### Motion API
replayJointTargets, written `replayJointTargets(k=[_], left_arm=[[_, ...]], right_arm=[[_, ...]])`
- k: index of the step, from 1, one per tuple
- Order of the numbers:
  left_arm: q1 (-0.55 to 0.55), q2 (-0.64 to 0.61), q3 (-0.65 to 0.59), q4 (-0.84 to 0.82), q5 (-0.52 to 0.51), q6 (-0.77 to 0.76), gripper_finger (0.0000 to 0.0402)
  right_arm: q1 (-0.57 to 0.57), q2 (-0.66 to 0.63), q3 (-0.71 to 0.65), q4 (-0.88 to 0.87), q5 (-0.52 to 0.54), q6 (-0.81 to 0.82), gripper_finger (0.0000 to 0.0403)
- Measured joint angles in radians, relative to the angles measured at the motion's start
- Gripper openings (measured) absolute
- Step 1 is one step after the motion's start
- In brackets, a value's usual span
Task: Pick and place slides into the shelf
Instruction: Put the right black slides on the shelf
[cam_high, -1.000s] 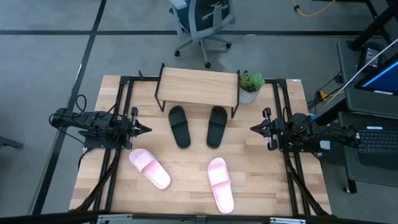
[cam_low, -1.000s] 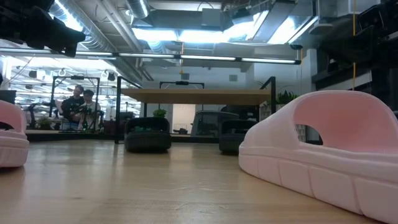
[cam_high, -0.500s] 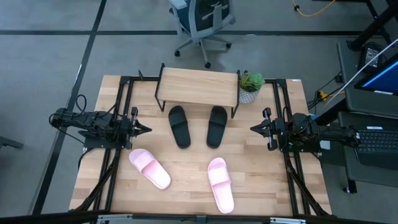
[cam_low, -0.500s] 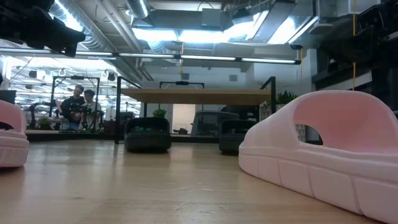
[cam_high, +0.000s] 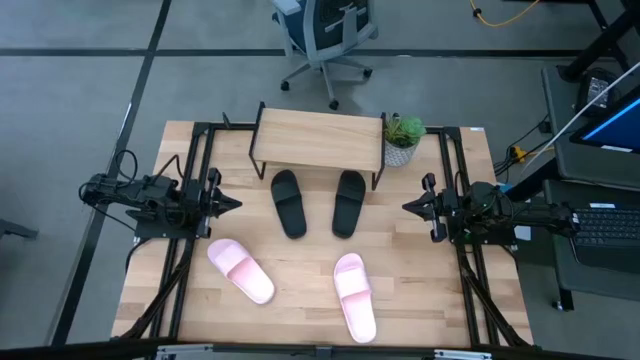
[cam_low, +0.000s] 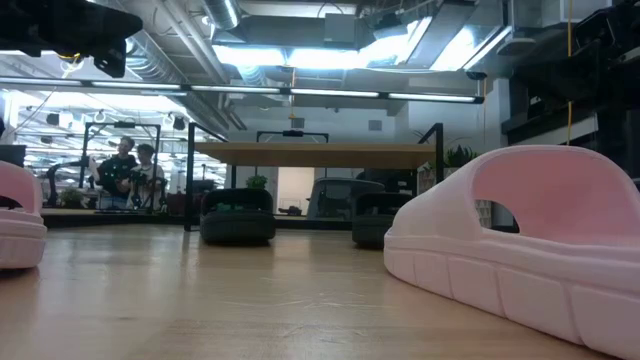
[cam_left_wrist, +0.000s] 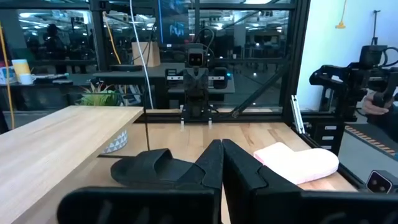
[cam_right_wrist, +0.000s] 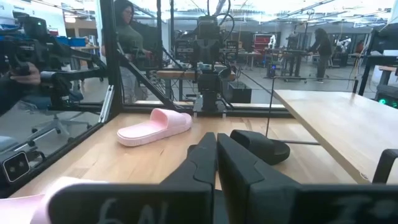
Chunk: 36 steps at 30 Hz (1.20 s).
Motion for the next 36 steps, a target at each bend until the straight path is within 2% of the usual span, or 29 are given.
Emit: replayJointTargets(k=[7,11,19,25,29,36], left_arm=[[0.000,0.008,0.000,-0.002,-0.019,0.077,0.0000],[0.000,0.046,0.000,0.002,0.025,0.128,0.0000],[0.001,0.202,0.000,0.191,0.035,0.142,0.0000],[0.031,0.293,0.000,0.335,-0.043,0.076,0.0000],[0.076,0.298,0.011,0.346,-0.049,0.043,0.0000],[0.122,0.322,0.091,0.285,0.046,0.042,0.0000]], right_arm=[[0.000,0.000,0.000,0.000,-0.037,-0.004,0.0017],[0.000,0.000,0.000,0.001,-0.055,-0.004,0.0006],[0.000,0.018,0.018,0.006,-0.055,0.014,0.0004],[0.000,0.141,0.114,-0.006,-0.054,-0.030,0.0003],[0.000,0.252,0.193,-0.045,-0.054,-0.038,0.0002],[0.000,0.443,0.356,-0.104,-0.058,-0.089,0.0002]])
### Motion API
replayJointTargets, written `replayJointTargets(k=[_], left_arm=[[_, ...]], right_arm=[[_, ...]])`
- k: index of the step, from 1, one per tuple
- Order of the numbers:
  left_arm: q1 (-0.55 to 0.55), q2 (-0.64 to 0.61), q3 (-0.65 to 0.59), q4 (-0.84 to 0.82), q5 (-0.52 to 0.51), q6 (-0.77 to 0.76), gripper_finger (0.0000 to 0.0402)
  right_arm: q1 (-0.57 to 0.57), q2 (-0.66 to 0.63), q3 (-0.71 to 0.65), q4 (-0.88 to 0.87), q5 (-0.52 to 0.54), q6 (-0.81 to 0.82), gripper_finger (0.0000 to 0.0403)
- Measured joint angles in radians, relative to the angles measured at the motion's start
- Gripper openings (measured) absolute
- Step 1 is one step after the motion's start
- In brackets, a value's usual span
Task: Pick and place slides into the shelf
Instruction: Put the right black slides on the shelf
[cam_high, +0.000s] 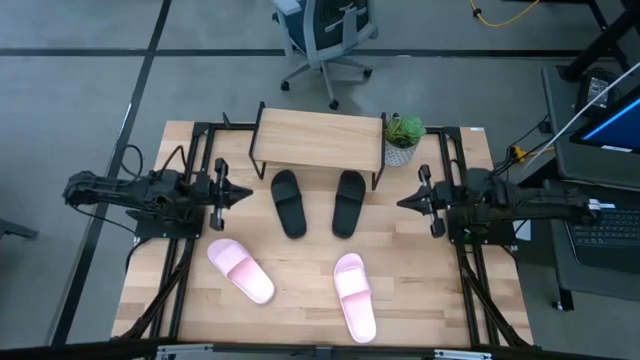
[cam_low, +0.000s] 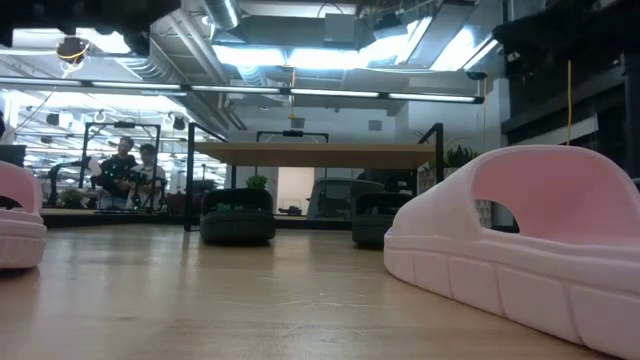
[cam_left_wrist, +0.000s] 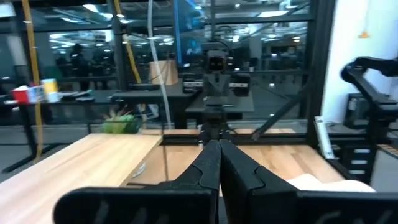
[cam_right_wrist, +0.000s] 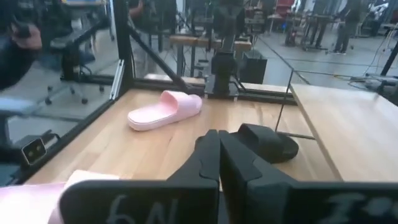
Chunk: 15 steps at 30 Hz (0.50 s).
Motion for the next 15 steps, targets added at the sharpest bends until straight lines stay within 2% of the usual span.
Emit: replayJointTargets(k=[5,9,15], left_arm=[[0.000,0.047,0.026,-0.052,0.011,0.003,0.0000],[0.000,0.083,0.026,-0.052,-0.018,0.019,0.0000],[-0.007,0.151,0.027,-0.045,-0.027,-0.047,0.0000]], right_arm=[[0.015,0.112,0.072,-0.053,-0.003,-0.003,0.0001],[0.085,0.173,0.080,-0.016,-0.001,-0.017,0.0001],[0.219,0.233,0.081,0.088,0.138,-0.018,0.0001]])
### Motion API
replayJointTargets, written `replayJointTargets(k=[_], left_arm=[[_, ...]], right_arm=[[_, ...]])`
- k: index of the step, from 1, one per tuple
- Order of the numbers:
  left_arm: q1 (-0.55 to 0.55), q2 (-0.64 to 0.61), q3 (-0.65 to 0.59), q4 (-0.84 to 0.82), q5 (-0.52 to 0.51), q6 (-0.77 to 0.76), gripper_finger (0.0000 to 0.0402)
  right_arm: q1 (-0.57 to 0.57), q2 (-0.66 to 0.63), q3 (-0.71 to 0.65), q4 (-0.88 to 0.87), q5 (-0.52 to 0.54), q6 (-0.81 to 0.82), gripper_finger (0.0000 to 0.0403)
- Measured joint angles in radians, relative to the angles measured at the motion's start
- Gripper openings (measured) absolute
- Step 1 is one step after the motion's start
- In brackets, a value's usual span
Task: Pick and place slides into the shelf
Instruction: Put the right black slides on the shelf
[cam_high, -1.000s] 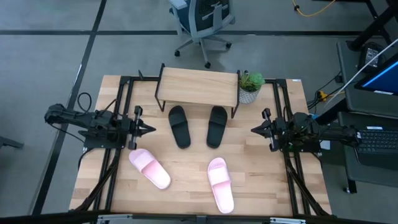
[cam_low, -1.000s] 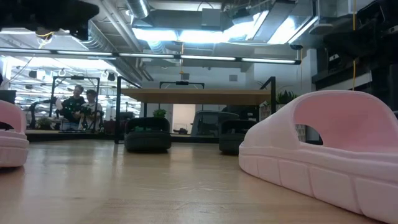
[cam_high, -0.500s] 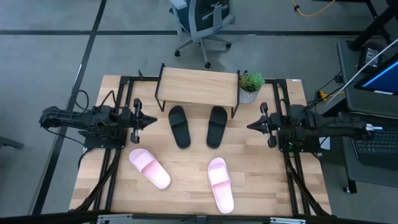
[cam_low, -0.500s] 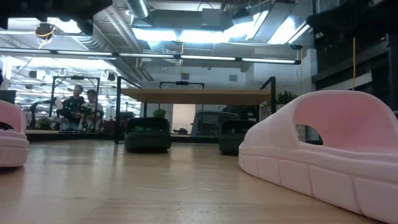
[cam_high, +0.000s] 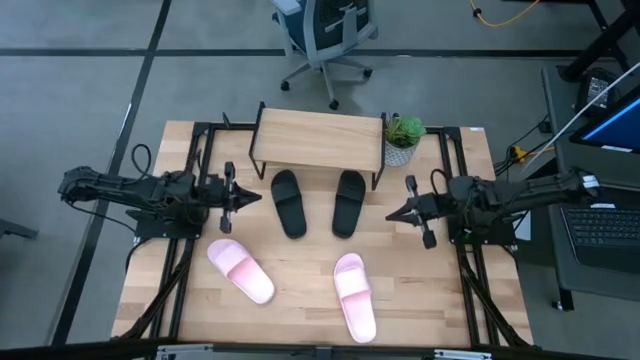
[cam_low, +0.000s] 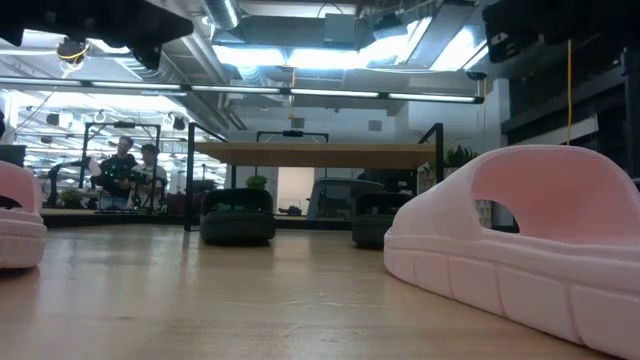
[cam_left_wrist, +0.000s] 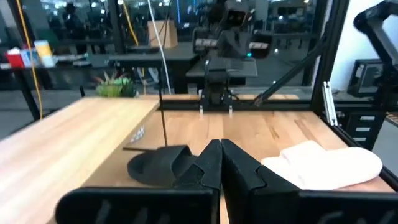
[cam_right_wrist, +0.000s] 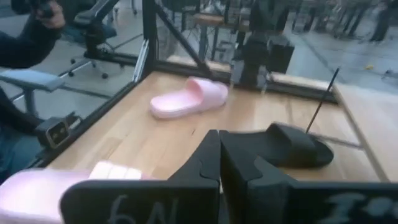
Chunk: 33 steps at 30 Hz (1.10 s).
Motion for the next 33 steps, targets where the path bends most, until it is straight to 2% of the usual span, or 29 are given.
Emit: replayJointTargets(k=[5,10,17,20,24,30,33], left_arm=[[-0.050,0.076,0.000,0.055,-0.065,-0.004,0.0000],[-0.097,0.127,0.000,0.145,-0.075,0.019,0.0000],[-0.143,0.186,0.000,0.141,-0.225,-0.012,0.0000],[-0.158,0.219,0.000,0.147,-0.228,-0.013,0.0000],[-0.179,0.274,0.000,0.159,-0.227,0.000,0.0000],[-0.185,0.338,0.000,0.162,-0.227,0.022,0.0000],[-0.185,0.363,0.000,0.163,-0.227,0.015,0.0000]], right_arm=[[0.082,0.059,0.000,0.052,0.113,0.000,0.0001],[0.123,0.118,0.000,0.092,0.195,0.001,0.0001],[0.152,0.201,0.099,0.033,0.259,-0.002,0.0002],[0.159,0.264,0.185,-0.063,0.280,-0.005,0.0002],[0.167,0.376,0.282,-0.184,0.366,-0.003,0.0002],[0.168,0.506,0.351,-0.208,0.394,-0.003,0.0004],[0.169,0.556,0.366,-0.210,0.481,-0.004,0.0002]])
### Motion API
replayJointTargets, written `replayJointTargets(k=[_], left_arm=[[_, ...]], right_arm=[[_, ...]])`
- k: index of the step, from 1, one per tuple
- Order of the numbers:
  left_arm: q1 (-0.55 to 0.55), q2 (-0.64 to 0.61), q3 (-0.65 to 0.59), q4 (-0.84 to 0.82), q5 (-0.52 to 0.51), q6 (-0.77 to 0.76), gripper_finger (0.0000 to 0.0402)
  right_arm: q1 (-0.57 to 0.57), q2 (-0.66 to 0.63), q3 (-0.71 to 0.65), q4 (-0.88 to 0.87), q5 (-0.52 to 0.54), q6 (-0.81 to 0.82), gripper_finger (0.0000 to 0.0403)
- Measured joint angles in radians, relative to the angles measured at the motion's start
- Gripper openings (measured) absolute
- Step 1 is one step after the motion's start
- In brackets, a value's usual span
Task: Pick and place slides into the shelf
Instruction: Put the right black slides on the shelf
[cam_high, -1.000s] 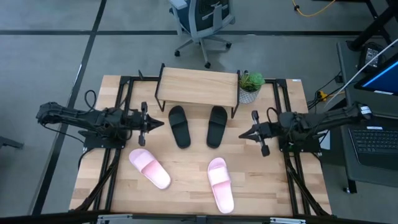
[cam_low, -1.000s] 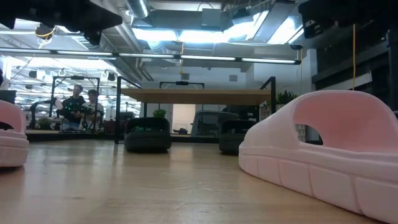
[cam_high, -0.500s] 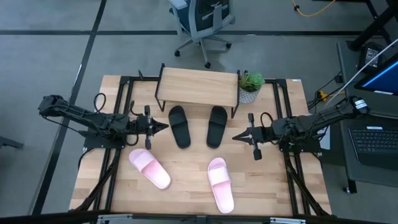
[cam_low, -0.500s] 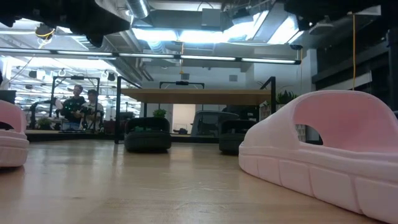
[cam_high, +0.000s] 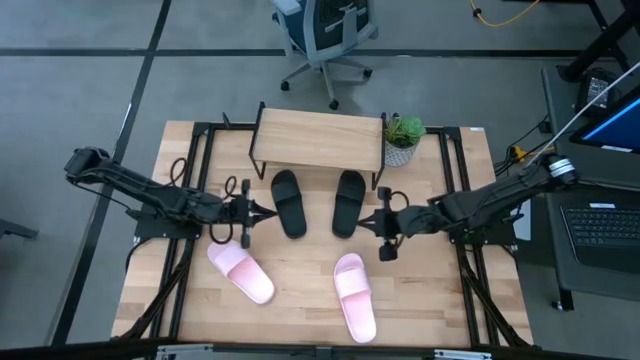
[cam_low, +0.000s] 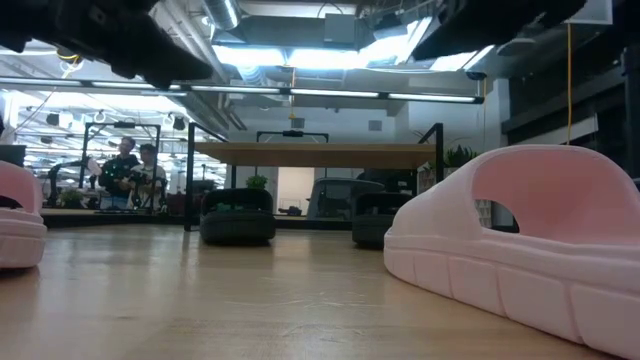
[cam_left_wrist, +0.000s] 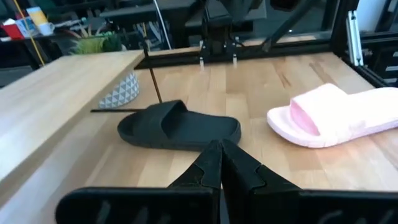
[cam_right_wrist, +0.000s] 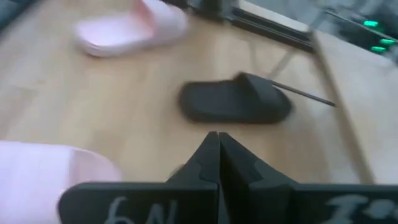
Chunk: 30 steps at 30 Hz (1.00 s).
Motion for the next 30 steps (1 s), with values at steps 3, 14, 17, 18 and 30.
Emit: replayJointTargets(k=[3,14,17,18,30], left_arm=[[0.000,0.032,0.000,-0.002,0.001,0.000,0.0000],[0.001,0.086,0.000,0.045,0.002,0.008,0.0000],[0.001,0.086,0.000,0.043,0.002,0.008,0.0000],[0.001,0.086,0.000,0.043,0.002,0.008,0.0000],[0.001,0.085,0.000,0.026,0.002,0.009,0.0000]], right_arm=[[-0.001,0.046,0.003,-0.002,0.076,-0.048,0.0004],[-0.015,0.134,0.003,0.029,0.144,-0.054,0.0013],[-0.023,0.151,0.003,0.035,0.148,-0.056,0.0013],[-0.026,0.159,0.002,0.035,0.148,-0.055,0.0013],[-0.103,0.281,0.002,0.041,0.151,-0.107,0.0014]])
